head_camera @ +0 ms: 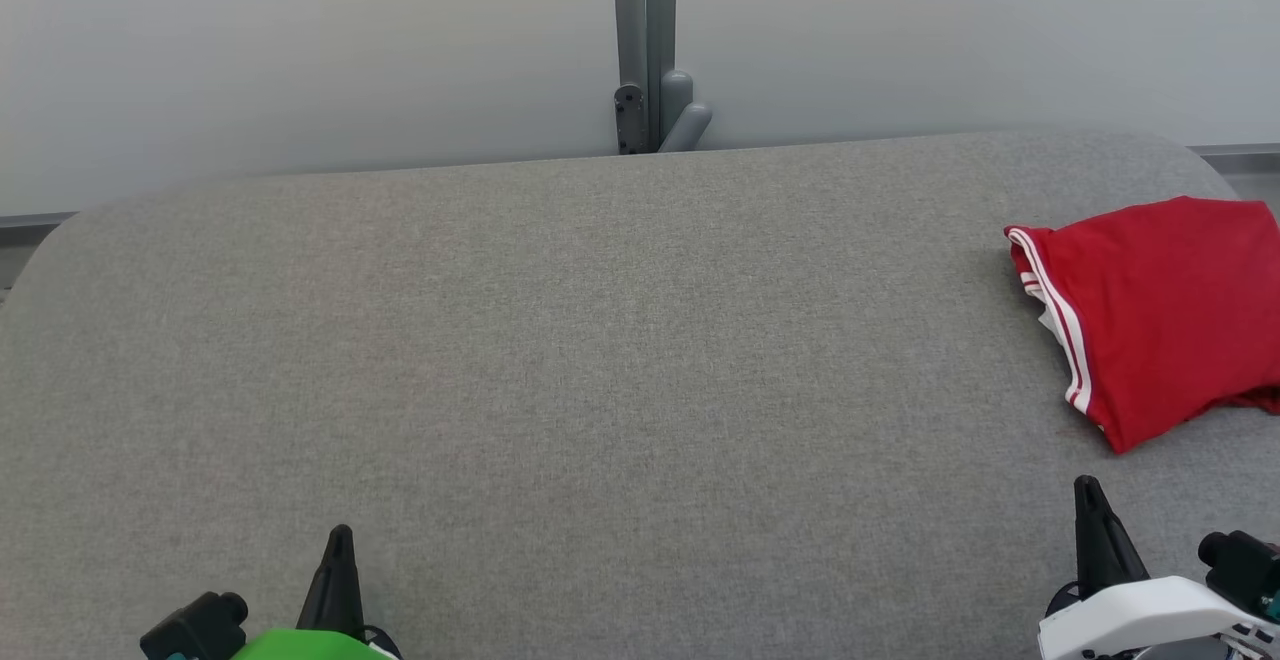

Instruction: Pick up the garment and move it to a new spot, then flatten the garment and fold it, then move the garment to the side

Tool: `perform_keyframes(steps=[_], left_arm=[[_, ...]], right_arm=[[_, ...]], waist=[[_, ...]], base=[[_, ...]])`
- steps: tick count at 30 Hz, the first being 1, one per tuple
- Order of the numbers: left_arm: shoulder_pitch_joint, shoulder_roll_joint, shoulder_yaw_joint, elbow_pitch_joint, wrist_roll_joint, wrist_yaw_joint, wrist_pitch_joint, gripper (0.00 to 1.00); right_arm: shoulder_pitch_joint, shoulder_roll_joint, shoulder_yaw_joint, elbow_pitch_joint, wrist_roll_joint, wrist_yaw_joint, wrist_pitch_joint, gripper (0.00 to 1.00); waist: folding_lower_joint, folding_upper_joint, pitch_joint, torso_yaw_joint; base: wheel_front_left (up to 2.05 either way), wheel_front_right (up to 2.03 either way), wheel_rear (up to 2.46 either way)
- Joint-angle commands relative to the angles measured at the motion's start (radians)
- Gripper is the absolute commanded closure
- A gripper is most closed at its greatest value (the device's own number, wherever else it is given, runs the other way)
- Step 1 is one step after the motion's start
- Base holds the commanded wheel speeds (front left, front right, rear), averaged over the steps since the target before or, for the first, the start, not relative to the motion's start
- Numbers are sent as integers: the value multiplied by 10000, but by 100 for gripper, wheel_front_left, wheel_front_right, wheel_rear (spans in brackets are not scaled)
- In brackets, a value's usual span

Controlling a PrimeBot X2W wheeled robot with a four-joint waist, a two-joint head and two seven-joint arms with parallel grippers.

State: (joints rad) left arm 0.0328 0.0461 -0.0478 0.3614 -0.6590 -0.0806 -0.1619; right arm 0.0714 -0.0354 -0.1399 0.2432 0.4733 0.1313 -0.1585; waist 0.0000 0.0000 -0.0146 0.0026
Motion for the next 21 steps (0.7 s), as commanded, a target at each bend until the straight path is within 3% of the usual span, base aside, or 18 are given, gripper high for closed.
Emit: perform_keyframes(steps=[1,21], left_arm=[[-312,17,117,-206,-491,-61,100,100],[-570,28,510,-550,-2916,-184,809,100]], right_arm=[[-315,-57,21,-180,539,-2,112,100],[-664,-91,88,-216,3447,-3,817,100]], waist=[[0,0,3,0],[0,0,36,-5]], base=[[0,0,0],[0,0,0]])
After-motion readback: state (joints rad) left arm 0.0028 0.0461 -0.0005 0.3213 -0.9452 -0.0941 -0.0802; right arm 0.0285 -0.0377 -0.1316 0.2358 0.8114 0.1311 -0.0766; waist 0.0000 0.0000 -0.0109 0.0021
